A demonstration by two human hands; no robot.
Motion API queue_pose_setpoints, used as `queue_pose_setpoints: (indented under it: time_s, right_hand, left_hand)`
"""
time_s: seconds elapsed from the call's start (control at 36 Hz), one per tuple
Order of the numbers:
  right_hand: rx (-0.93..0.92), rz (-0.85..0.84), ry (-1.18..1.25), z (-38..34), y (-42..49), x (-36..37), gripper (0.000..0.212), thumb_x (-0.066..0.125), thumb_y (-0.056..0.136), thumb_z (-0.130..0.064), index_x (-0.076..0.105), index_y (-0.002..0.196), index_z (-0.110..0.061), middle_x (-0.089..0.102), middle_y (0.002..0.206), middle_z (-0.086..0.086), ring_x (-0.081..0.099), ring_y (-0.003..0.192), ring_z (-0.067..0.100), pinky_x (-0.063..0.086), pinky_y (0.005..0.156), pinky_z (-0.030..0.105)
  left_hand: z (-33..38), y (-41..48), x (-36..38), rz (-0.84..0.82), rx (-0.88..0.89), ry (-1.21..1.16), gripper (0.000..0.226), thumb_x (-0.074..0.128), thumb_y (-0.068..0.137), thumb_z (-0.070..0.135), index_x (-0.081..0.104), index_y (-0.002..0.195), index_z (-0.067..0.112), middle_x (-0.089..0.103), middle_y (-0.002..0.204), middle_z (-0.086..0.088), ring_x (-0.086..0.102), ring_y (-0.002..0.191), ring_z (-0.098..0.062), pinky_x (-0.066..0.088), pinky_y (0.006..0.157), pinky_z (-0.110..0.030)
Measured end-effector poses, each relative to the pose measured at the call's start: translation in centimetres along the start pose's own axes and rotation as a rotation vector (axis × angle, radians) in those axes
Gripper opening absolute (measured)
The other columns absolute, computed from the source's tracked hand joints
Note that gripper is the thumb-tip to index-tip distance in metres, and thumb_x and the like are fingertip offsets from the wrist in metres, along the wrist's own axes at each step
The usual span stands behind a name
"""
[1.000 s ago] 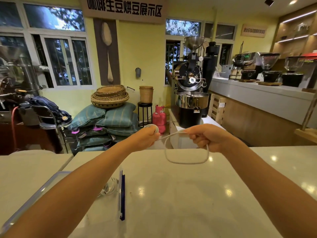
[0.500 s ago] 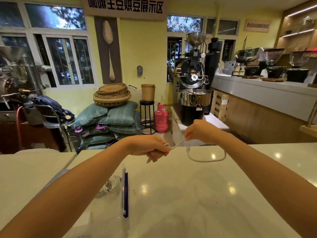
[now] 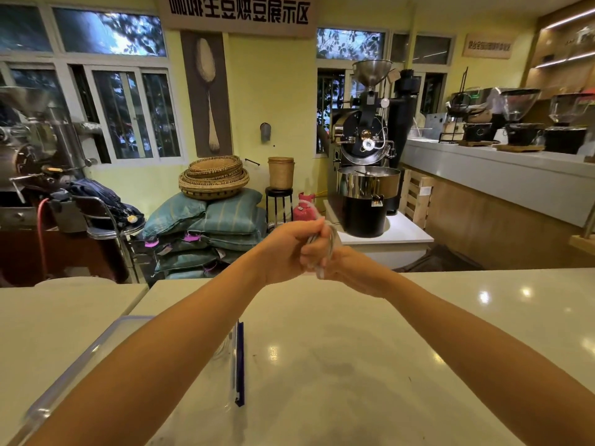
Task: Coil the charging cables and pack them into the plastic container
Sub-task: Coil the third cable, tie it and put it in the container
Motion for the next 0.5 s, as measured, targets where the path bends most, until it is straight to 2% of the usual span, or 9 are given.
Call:
queue_pose_setpoints:
  time_s: [0.14,0.22,0.28,0.42,0.5]
  right_hand:
    - [-0.058,0.163,0.244,1.4,0.6,2.1,0.017,0.04,0.092,-0.001,0.054,0.088,-0.009,0.061,0.088,0.004,0.057,0.079,0.013,0.046,0.075,0.025]
    - [-0.075,0.228,0.373,2.2,0.8,3.7,0.022,0.039,0.094,-0.005,0.053,0.078,-0.013,0.059,0.077,0.004,0.051,0.07,0.012,0.045,0.069,0.024]
    - [-0.048,0.259,0.411,2.4,0.9,4.5,0.023,0.039,0.095,-0.009,0.054,0.078,-0.014,0.055,0.071,0.003,0.049,0.068,0.013,0.043,0.068,0.025]
    - [0.032,0.214,0.458,2.0,0.4,5.9,0.028,0.033,0.098,-0.019,0.057,0.084,-0.012,0.047,0.06,0.003,0.049,0.057,0.013,0.051,0.065,0.026]
    - [0.08,0.187,0.456,1.4,0.0,5.9,0.026,0.034,0.098,-0.024,0.058,0.089,-0.015,0.04,0.058,0.001,0.039,0.049,0.009,0.045,0.05,0.019]
  left_hand:
    - [0.8,1.0,0.0,0.156,0.137,-0.112,0.035,0.022,0.096,0.024,0.044,0.071,0.013,0.042,0.039,0.005,0.039,0.037,-0.008,0.045,0.059,-0.022]
    - [0.9,1.5,0.1,0.231,0.183,-0.104,0.035,0.022,0.097,0.021,0.044,0.072,0.013,0.046,0.042,0.006,0.043,0.039,-0.009,0.04,0.064,-0.026]
    - [0.7,1.8,0.0,0.263,0.192,-0.074,0.035,0.022,0.098,0.019,0.044,0.072,0.012,0.052,0.044,0.006,0.047,0.041,-0.009,0.041,0.066,-0.026]
    - [0.8,2.4,-0.3,0.354,0.169,0.169,0.037,0.024,0.098,0.019,0.048,0.071,0.01,0.063,0.05,0.003,0.055,0.048,-0.006,0.043,0.067,-0.025]
    - [0.9,2.5,-0.5,0.454,0.147,0.423,0.036,0.024,0.098,0.018,0.047,0.071,0.013,0.067,0.052,0.005,0.055,0.053,-0.006,0.043,0.059,-0.019]
Point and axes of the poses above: each hand's wrist, its own y-axis towards the middle knuckle, its own x-axis out of the palm, z = x × y, the point moved 1 cm from there along y, towards the middle knuckle
